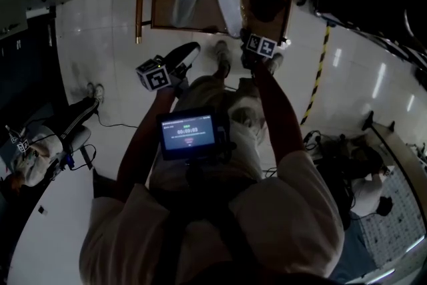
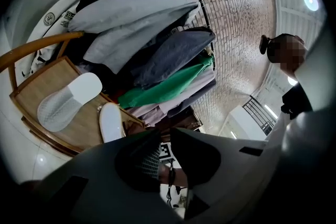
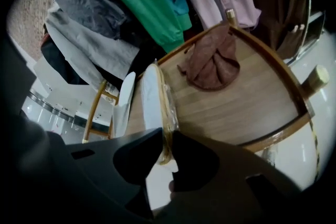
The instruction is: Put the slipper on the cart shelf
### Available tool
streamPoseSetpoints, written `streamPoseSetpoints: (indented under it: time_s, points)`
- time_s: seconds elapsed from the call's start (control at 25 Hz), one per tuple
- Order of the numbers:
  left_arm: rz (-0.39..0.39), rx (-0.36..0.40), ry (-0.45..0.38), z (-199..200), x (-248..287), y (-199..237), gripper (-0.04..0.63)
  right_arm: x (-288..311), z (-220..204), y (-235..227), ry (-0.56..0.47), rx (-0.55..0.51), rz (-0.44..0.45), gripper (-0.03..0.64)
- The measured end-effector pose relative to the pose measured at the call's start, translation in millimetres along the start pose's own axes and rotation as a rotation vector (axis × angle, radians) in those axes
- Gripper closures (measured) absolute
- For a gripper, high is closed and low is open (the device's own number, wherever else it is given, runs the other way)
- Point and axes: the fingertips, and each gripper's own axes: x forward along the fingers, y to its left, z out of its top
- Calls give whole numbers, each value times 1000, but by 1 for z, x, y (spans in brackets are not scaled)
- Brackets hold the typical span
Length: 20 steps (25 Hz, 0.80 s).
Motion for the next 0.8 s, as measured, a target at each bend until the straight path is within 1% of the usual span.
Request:
streamPoseSetpoints:
  time_s: [0.24,0.36,0.48,0.64,0.8]
  points:
    - [-15,12,4,5,2,1,546,-24,21,18,-133,22,51,561]
    - [-17,15,9,7,4,-1,546,-39,21,22,-157,33,59,564]
    - [-31,8,12,2,13,-1,546,-67,25,23,-178,61,65,565]
    - [-65,30,31,7,29,-20,546,-103,33,29,-235,89,103,566]
    - [-78,27,36,4,40,-17,546,-136,39,34,-265,101,121,566]
